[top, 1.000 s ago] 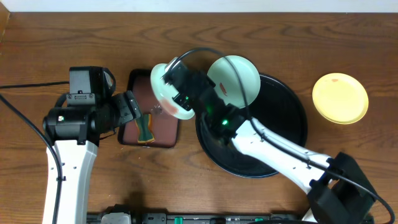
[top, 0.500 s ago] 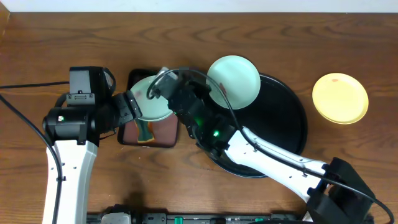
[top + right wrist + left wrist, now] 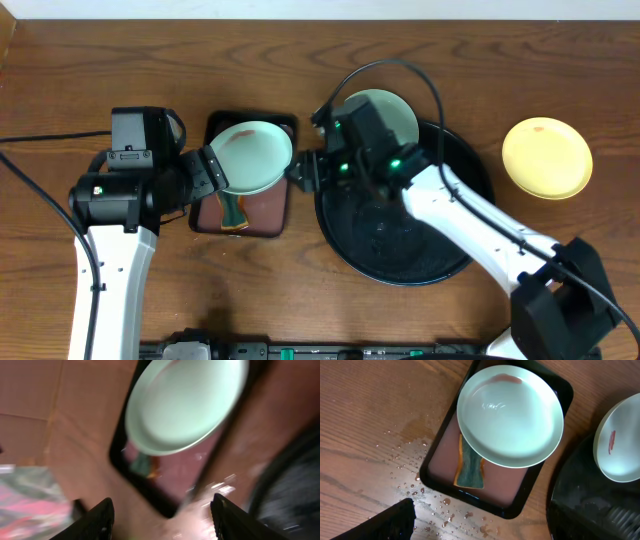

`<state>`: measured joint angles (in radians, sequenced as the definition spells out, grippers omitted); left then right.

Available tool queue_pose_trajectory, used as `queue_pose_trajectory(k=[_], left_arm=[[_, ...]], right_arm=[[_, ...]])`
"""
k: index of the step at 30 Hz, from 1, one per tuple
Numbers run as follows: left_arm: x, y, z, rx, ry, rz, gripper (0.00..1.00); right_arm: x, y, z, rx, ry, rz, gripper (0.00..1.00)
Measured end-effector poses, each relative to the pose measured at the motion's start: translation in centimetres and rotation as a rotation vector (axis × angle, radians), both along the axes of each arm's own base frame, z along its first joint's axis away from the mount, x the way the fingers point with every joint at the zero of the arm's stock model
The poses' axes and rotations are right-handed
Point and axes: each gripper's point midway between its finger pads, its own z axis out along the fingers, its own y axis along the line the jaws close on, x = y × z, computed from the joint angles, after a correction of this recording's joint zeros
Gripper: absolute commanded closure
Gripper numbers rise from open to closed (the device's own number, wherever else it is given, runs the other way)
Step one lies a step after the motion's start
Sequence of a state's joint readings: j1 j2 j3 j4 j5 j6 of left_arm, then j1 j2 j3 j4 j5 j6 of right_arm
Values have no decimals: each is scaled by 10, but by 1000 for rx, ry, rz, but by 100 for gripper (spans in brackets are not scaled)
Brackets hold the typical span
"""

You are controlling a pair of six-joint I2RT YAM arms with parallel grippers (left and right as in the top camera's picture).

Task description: Clean dirty plates on tray and stack at the side

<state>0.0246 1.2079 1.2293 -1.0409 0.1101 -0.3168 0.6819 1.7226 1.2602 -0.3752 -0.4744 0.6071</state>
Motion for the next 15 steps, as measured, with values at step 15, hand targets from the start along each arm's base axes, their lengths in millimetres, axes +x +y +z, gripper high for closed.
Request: queue_pose_trajectory(k=[15], left_arm=[[0,0,0,0,-1,0,15]], right_arm=[[-19,69,-91,-1,296,-242,42]])
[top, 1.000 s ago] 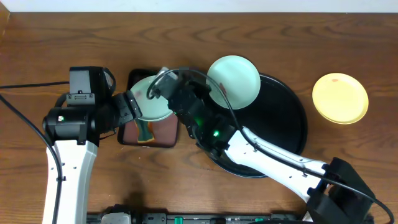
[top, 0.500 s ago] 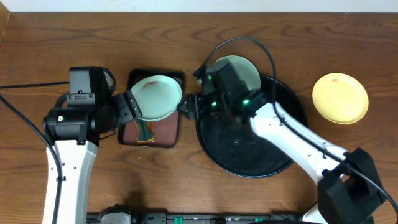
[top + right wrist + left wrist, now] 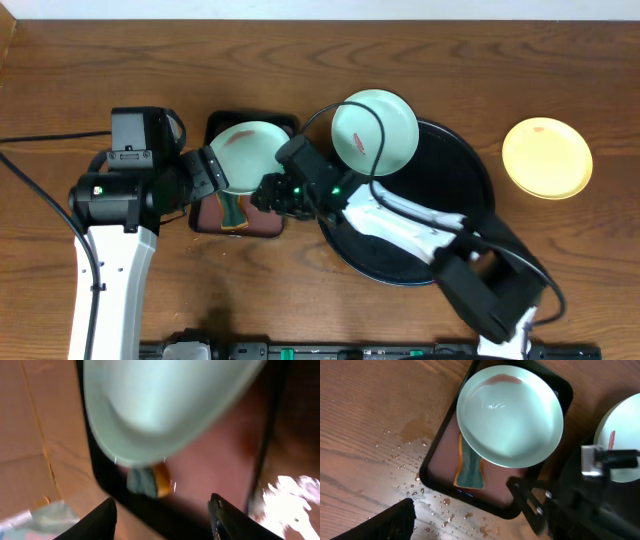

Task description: Clean dirty plates on tray and stack at the side

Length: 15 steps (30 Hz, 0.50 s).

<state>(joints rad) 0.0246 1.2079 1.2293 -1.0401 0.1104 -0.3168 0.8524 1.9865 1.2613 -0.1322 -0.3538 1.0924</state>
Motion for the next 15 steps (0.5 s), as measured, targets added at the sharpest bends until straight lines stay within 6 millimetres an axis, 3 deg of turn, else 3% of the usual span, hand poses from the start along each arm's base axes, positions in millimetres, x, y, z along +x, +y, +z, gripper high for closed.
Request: queue_pose_trajectory(k=[5,15], left_arm=[[0,0,0,0,0,0,15],[0,0,0,0,0,0,15]], right_arm=[[13,9,0,41,-35,-38,42],[32,-3,-6,-24,-100,-132,47]])
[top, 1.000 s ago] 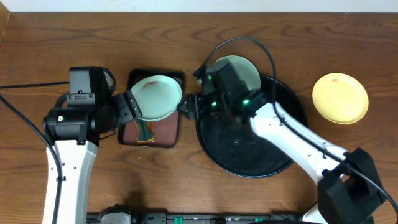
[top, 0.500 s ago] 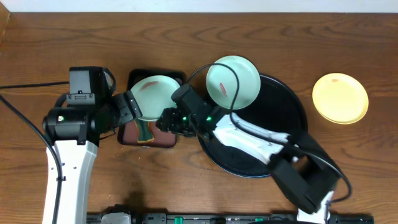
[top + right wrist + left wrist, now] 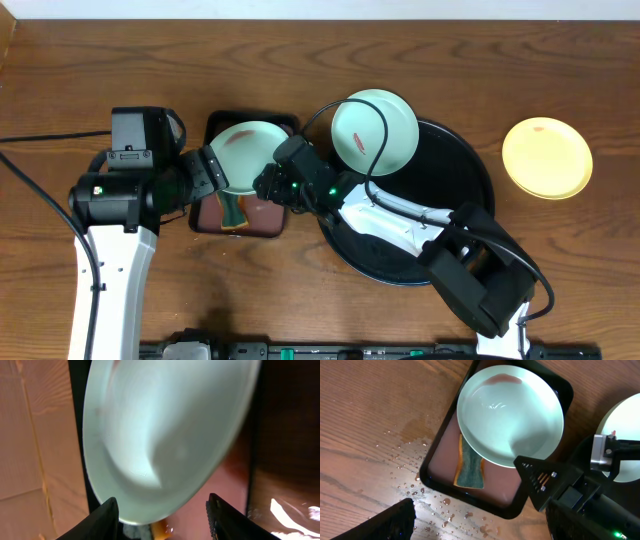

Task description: Clean dirty plates on tray and stack at the side

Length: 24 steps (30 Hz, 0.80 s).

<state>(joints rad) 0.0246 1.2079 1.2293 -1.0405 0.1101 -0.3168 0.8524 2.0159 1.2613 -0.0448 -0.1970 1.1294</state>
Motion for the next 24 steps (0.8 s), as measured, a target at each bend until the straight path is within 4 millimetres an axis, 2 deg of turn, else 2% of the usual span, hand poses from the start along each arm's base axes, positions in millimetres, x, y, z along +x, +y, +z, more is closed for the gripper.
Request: queue_pose_trajectory(k=[2,3,6,8,15,17,24], left_arm=[[0,0,0,0,0,0,15],[0,0,0,0,0,0,15],[0,0,0,0,0,0,15],[0,0,0,0,0,0,15],[0,0,0,0,0,0,15],[0,0,0,0,0,0,15],[0,0,0,0,0,0,15]], right_arm=[[4,-3,-1,-14,-16,-22,54],[7,-5,-1,-23,-25,-36,60],[12,-9,-2,-40,-42,-66,65],[15,-11,-2,-51,-54,-82,74],[20,-16,-3,-80,-89,-92,87],[21,-16,-3,-89,-104,-78,99],[19,-20,-5,-159,-177,19,99]])
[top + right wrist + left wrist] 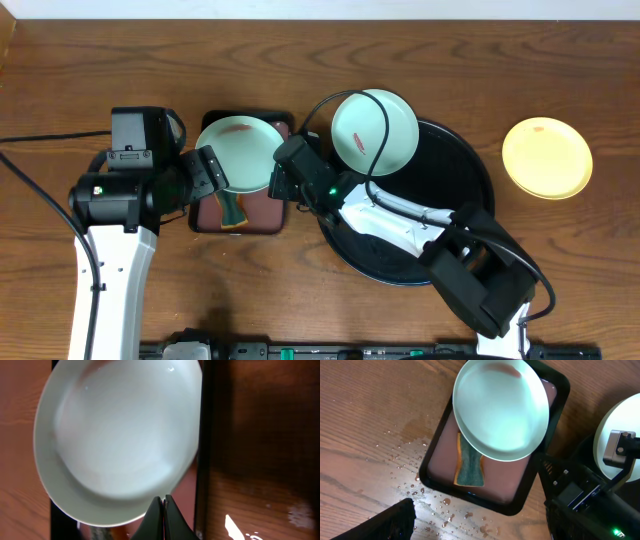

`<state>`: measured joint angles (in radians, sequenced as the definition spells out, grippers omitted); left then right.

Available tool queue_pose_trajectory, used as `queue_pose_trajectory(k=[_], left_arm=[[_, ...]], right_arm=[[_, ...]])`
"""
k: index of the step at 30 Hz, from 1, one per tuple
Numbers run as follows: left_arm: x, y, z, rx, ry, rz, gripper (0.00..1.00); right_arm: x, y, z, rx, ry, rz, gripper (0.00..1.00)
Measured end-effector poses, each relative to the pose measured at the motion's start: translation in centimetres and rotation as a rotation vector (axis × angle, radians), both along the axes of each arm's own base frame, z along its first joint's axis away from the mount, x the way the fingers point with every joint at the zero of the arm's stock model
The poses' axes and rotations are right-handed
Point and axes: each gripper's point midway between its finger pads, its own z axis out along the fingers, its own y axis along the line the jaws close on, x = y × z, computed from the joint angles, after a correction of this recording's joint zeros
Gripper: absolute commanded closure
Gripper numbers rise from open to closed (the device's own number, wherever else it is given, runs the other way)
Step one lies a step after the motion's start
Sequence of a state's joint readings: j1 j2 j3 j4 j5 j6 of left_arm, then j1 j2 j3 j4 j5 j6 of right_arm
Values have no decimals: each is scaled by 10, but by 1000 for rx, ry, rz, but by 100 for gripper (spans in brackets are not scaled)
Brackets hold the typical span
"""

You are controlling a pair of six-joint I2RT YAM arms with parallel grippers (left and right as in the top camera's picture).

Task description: Clean dirty plates on tray and stack at the side

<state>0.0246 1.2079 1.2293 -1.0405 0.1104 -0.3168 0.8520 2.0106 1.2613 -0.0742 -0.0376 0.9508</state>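
A pale green plate [238, 150] with a red smear rests tilted over a black basin [285, 225] of reddish water. My right gripper [281, 181] is shut on its right rim, and the right wrist view shows the closed fingertips [164, 510] pinching the plate [115, 440]. An orange-and-green sponge [469, 466] lies in the basin [432, 467] under the plate [497, 410]. My left gripper [207, 174] stands open at the basin's left edge, holding nothing; one finger [390, 521] shows over the wet wood. A second smeared green plate [375, 132] leans on the round black tray [440, 250].
A yellow plate [546, 157] with a faint smear sits on the table at the far right. Water drops [420, 492] spot the wood beside the basin. My right arm [400, 215] stretches across the round tray. A black cable [30, 135] runs to the left arm.
My right gripper stood open around the green plate's rim; now it is shut on that rim. The plate has shifted a little left over the basin and tilts differently. The left arm has not moved.
The green plate leaned in the basin with my right gripper open just right of it. Then the gripper was at the basin's near right corner, then with its fingers on either side of the plate's rim. Now it grips the plate, which has shifted left.
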Motion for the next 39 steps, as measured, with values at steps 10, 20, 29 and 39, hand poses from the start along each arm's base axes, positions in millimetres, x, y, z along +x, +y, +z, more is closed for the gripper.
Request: queue_pose_trajectory(k=[10,20,29,39], left_arm=[[0,0,0,0,0,0,15],[0,0,0,0,0,0,15],[0,0,0,0,0,0,15],[0,0,0,0,0,0,15]], right_arm=[[-21,15,14,105,110,58,66],[-39,23,15,-3,-104,468,58],[-40,41,35,260,188,168,51],[-25,41,39,378,360,-130,59]])
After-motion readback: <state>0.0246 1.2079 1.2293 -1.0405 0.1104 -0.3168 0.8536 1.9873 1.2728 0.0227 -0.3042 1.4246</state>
